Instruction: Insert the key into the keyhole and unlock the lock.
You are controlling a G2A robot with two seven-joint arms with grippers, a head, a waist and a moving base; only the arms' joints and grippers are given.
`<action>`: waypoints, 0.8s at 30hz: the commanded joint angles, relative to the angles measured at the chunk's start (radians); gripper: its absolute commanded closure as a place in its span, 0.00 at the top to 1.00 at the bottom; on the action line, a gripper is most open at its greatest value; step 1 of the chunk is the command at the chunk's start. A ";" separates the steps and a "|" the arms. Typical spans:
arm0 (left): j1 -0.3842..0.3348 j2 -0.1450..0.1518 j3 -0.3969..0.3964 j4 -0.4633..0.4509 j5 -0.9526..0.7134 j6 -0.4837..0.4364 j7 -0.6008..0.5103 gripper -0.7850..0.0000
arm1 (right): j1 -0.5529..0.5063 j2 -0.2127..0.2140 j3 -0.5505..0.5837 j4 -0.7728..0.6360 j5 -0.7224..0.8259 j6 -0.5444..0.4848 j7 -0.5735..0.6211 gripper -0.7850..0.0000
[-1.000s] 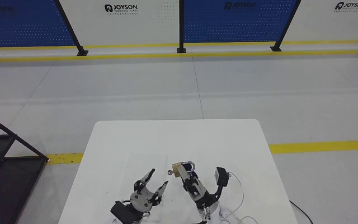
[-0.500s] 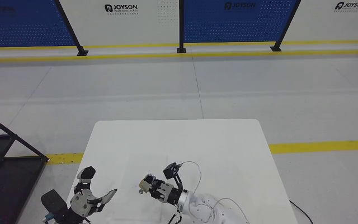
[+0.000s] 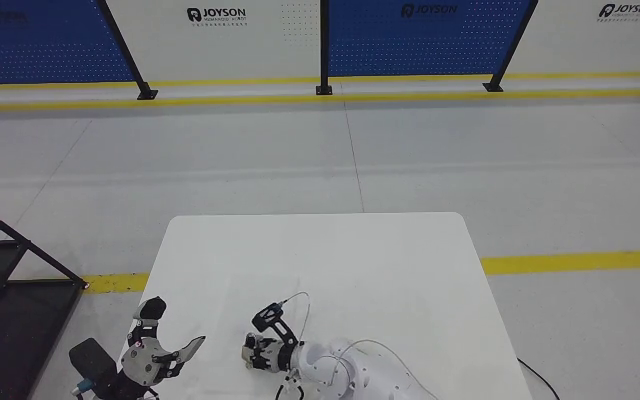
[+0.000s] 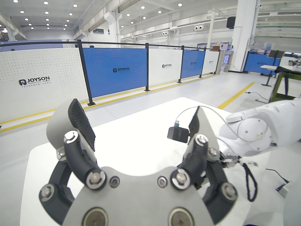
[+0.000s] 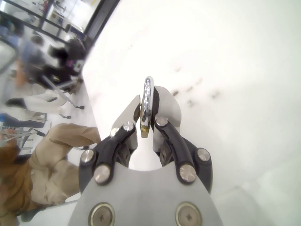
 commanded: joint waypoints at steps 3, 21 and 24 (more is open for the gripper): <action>0.000 0.000 0.000 0.000 0.000 0.000 0.000 1.00 | -0.002 -0.003 -0.010 -0.005 -0.043 0.021 -0.020 1.00; 0.000 0.000 0.000 0.000 0.000 0.000 0.000 1.00 | -0.439 0.223 0.292 -0.730 -0.627 0.115 -0.086 1.00; 0.000 0.000 0.000 0.000 0.000 0.000 0.000 1.00 | -0.577 0.266 0.401 -0.873 -0.678 0.071 -0.131 1.00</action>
